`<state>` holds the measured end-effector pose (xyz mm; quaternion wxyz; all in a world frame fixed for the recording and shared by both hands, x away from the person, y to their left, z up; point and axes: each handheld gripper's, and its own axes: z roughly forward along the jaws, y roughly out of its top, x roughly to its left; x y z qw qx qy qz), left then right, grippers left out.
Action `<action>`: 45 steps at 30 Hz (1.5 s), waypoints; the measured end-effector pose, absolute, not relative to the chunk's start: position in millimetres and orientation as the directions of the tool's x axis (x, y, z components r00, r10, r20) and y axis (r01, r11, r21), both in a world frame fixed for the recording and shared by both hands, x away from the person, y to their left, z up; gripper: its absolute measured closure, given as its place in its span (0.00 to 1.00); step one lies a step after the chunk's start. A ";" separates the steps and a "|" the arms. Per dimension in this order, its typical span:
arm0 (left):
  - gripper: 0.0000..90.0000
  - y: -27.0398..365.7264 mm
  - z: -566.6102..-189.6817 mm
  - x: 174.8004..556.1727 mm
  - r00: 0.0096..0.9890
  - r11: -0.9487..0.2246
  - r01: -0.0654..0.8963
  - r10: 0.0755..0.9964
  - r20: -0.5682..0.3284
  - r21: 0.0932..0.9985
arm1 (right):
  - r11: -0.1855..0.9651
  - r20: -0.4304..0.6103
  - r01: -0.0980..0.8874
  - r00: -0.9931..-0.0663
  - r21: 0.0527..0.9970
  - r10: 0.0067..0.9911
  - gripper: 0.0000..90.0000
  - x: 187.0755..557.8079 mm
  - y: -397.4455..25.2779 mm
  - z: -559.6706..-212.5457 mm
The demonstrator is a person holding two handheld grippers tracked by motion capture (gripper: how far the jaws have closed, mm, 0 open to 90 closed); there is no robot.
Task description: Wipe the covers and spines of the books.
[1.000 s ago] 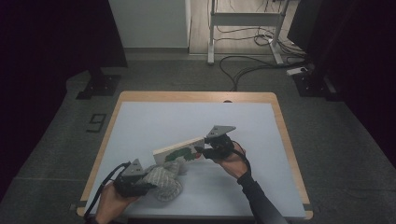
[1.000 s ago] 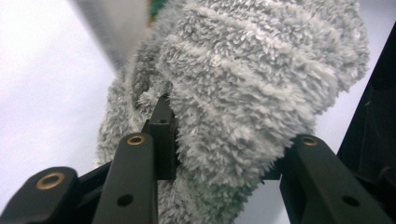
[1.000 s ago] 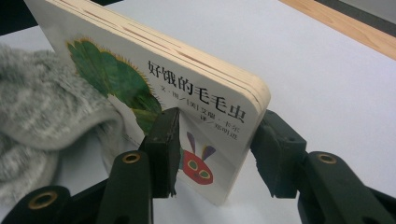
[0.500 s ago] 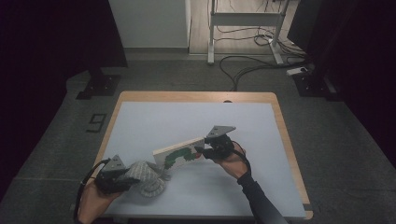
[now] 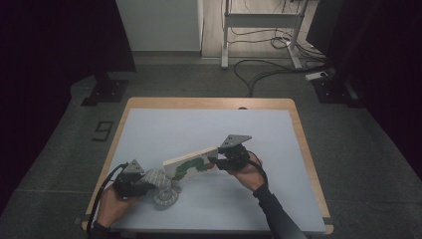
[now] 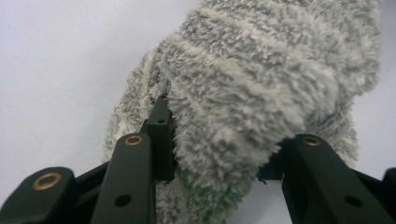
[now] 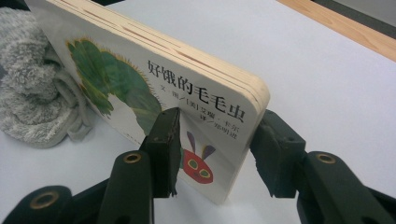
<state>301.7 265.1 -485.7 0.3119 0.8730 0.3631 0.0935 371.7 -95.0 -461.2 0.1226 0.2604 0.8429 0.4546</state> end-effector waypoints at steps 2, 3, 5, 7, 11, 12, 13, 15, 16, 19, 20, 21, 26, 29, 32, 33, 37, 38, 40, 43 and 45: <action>0.64 263.8 -491.1 302.6 0.722 -0.543 0.581 0.688 -0.076 0.607 | 0.451 0.027 0.323 -0.835 0.832 0.549 0.58 371.0 -95.4 -461.6; 0.64 262.9 -493.7 303.2 0.725 -0.545 0.580 0.684 -0.079 0.606 | 0.449 0.027 0.321 -0.836 0.834 0.547 0.59 370.7 -95.6 -462.0; 0.64 261.4 -496.6 303.5 0.728 -0.538 0.574 0.681 -0.083 0.617 | 0.445 0.029 0.319 -0.837 0.837 0.547 0.59 370.3 -96.1 -462.3; 0.64 260.1 -497.7 303.7 0.727 -0.533 0.571 0.681 -0.084 0.624 | 0.445 0.029 0.321 -0.836 0.836 0.548 0.59 369.6 -96.4 -462.1; 0.65 257.4 -498.0 303.3 0.734 -0.534 0.552 0.676 -0.070 0.640 | 0.443 0.033 0.325 -0.835 0.836 0.550 0.59 368.9 -96.7 -462.1; 0.65 257.7 -497.1 303.4 0.737 -0.534 0.547 0.673 -0.068 0.644 | 0.441 0.035 0.325 -0.835 0.837 0.549 0.59 368.9 -96.9 -462.2; 0.65 258.2 -495.5 303.6 0.741 -0.534 0.538 0.668 -0.065 0.651 | 0.441 0.033 0.323 -0.836 0.837 0.548 0.59 368.8 -97.1 -462.4; 0.66 258.6 -492.0 303.4 0.751 -0.543 0.521 0.659 -0.051 0.659 | 0.439 0.034 0.323 -0.835 0.838 0.549 0.59 368.1 -97.3 -462.6; 0.66 258.5 -489.8 303.2 0.754 -0.546 0.512 0.655 -0.043 0.663 | 0.439 0.035 0.322 -0.836 0.839 0.548 0.59 367.7 -97.5 -462.6; 0.66 259.6 -483.0 303.2 0.762 -0.548 0.496 0.647 -0.035 0.673 | 0.437 0.034 0.318 -0.837 0.841 0.545 0.59 366.4 -98.1 -463.0; 0.66 260.0 -480.4 303.3 0.764 -0.548 0.493 0.645 -0.034 0.676 | 0.437 0.033 0.319 -0.837 0.841 0.546 0.59 366.2 -98.3 -463.1; 0.66 260.4 -477.8 303.0 0.764 -0.546 0.491 0.645 -0.034 0.679 | 0.435 0.036 0.321 -0.837 0.841 0.546 0.59 366.0 -98.5 -463.2; 0.66 261.3 -461.9 300.9 0.771 -0.540 0.468 0.636 -0.025 0.700 | 0.436 0.033 0.317 -0.838 0.842 0.545 0.59 365.8 -98.6 -463.3; 0.66 260.1 -451.2 299.7 0.776 -0.550 0.453 0.631 -0.006 0.702 | 0.437 0.032 0.316 -0.838 0.842 0.545 0.59 365.6 -98.9 -463.3; 0.66 259.3 -441.5 298.6 0.777 -0.556 0.439 0.629 0.012 0.706 | 0.437 0.033 0.318 -0.837 0.842 0.546 0.60 365.2 -99.0 -463.3; 0.66 259.2 -438.9 298.2 0.776 -0.556 0.440 0.631 0.014 0.705 | 0.436 0.034 0.318 -0.837 0.842 0.546 0.59 365.2 -99.1 -463.4; 0.66 259.4 -435.9 299.0 0.777 -0.558 0.439 0.629 0.014 0.704 | 0.437 0.033 0.317 -0.838 0.842 0.545 0.60 365.3 -99.1 -463.3; 0.66 259.7 -436.3 299.4 0.777 -0.557 0.440 0.629 0.012 0.705 | 0.436 0.035 0.319 -0.837 0.842 0.546 0.60 365.3 -99.1 -463.4; 0.66 260.5 -438.2 300.9 0.777 -0.550 0.444 0.629 0.000 0.707 | 0.436 0.035 0.319 -0.837 0.842 0.546 0.60 365.2 -99.2 -463.5; 0.66 261.7 -443.9 303.7 0.780 -0.545 0.452 0.625 -0.017 0.706 | 0.434 0.036 0.319 -0.837 0.843 0.546 0.60 365.0 -99.5 -463.7; 0.65 262.5 -447.5 305.0 0.780 -0.541 0.458 0.625 -0.028 0.705 | 0.432 0.037 0.317 -0.838 0.844 0.544 0.60 365.1 -99.8 -464.0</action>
